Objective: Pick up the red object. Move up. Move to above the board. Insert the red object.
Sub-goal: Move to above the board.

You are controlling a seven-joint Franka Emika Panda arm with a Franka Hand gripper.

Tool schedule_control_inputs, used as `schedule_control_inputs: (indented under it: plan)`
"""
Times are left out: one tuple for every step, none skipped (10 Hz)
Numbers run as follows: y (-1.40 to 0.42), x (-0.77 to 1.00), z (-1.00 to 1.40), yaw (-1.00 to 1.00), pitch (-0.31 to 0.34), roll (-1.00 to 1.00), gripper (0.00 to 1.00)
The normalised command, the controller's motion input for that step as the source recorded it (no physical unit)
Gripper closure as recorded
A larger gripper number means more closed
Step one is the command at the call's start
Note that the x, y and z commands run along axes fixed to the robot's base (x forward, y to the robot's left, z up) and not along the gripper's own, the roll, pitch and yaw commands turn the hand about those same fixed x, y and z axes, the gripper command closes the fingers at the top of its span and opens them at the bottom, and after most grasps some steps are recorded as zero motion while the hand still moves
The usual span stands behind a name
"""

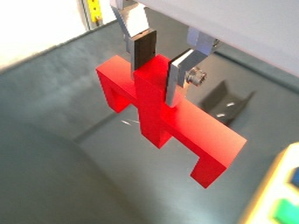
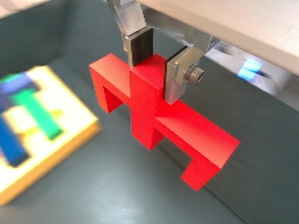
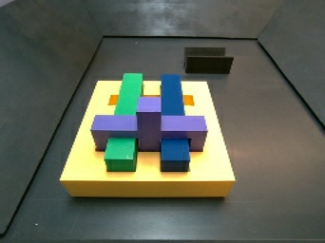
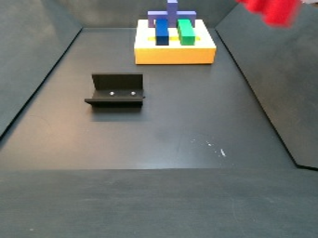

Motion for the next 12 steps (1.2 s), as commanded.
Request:
schedule_control_inputs:
  plan:
    - [-1.40,0.87,0.17,1.00,0.058,-0.01,1.00]
    - [-1.40,0.89,0.17,1.00,0.060,-0.02,1.00]
    - [-1.40,0.89,0.18,1.00,0.062,-0.02,1.00]
    - [-1.40,0.89,0.19,1.00,0.066,-0.01,1.00]
    - [-1.40,0.93,0.20,1.00,0.074,-0.02,1.00]
    - [-1.40,0.94,0.21,1.00,0.081,-0.02,1.00]
    - [-0.88,0.64,0.13,1.00,0.097,0.00,1.00]
    - [-0.52,0.43,0.10,1.00,0.103,0.00,1.00]
    - [-0.23,0.20,0.06,1.00,0.104,0.00,1.00]
    - [-0.12,0.10,0.04,1.00,0.097,0.00,1.00]
    - [-0.09,0.08,0.03,1.00,0.102,0.00,1.00]
    - [-0.07,0.08,0.02,1.00,0.113,0.00,1.00]
